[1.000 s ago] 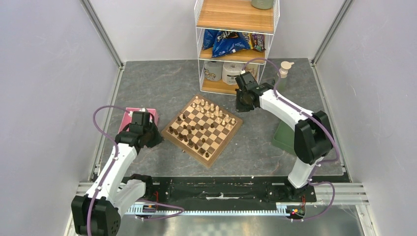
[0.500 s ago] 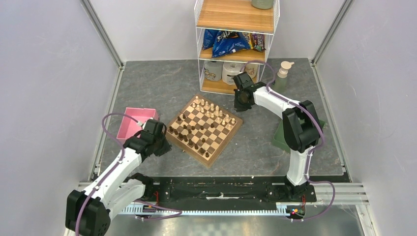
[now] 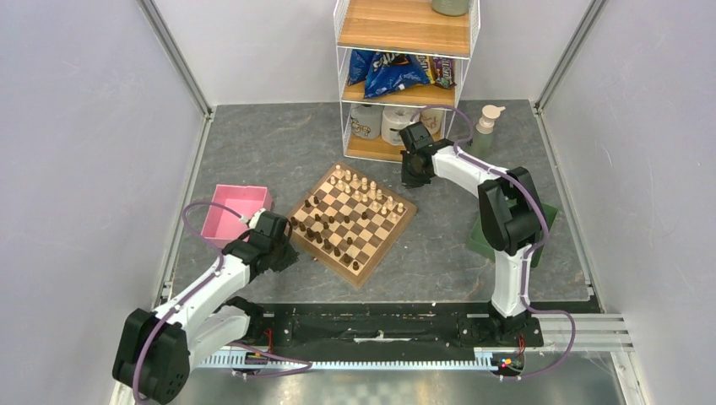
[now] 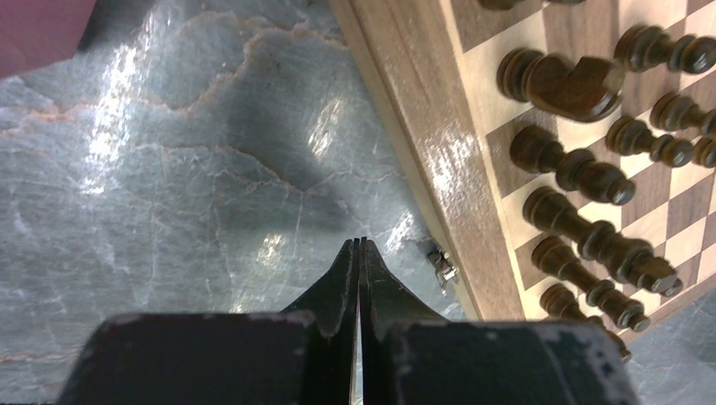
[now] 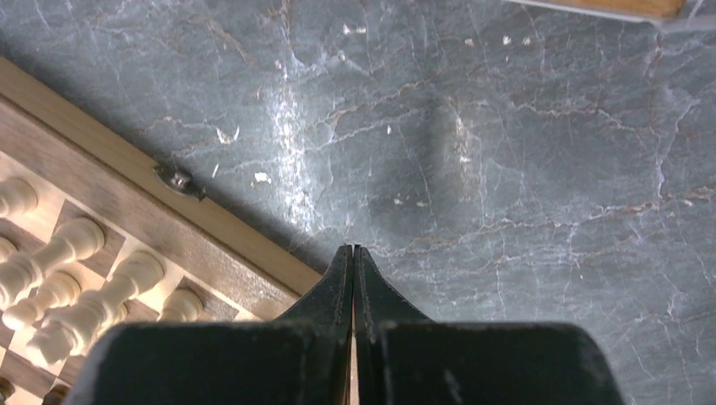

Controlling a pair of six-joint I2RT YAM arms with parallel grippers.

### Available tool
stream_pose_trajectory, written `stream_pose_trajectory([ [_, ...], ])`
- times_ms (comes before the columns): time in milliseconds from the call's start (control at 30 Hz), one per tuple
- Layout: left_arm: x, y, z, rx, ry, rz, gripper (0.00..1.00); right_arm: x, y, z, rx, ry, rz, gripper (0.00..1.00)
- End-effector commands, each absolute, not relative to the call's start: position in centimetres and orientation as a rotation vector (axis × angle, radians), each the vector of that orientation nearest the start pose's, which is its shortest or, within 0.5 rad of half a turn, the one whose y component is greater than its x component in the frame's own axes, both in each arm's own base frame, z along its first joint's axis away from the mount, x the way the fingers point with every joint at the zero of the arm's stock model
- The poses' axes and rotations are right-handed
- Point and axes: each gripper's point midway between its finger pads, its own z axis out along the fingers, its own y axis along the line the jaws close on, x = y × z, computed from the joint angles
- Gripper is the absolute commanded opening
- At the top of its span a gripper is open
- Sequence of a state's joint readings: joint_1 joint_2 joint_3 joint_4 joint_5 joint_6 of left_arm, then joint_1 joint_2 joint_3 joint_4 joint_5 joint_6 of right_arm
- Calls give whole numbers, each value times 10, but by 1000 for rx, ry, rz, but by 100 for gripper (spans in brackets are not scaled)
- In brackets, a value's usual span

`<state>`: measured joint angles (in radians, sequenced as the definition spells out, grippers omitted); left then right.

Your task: Set up the chess pieces on the board

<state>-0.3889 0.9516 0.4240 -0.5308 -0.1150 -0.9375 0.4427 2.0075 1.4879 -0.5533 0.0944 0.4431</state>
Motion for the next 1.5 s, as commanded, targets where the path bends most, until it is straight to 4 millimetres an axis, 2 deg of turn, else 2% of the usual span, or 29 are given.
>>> stream_pose_trajectory([
  [0, 215, -97, 32, -800, 2432, -346, 2, 428, 199, 33, 32, 2664, 206, 0],
  [267, 226, -101, 30, -776, 2421, -358, 2, 411, 202, 16, 24, 2729, 249, 0],
  [467, 228, -103, 25, -771, 2423, -365, 2, 394, 194, 10, 42, 2755, 239, 0],
  [667, 231, -110, 23, -731, 2435, -397, 2, 374, 196, 9, 59, 2782, 296, 0],
  [1000, 239, -121, 34, -622, 2437, -418, 2, 344, 192, 12, 92, 2790, 360, 0],
  [1200, 243, -126, 36, -587, 2441, -424, 2, 330, 200, 20, 89, 2791, 398, 0],
  [1467, 243, -140, 34, -518, 2458, -467, 2, 297, 212, 21, 59, 2805, 395, 0],
])
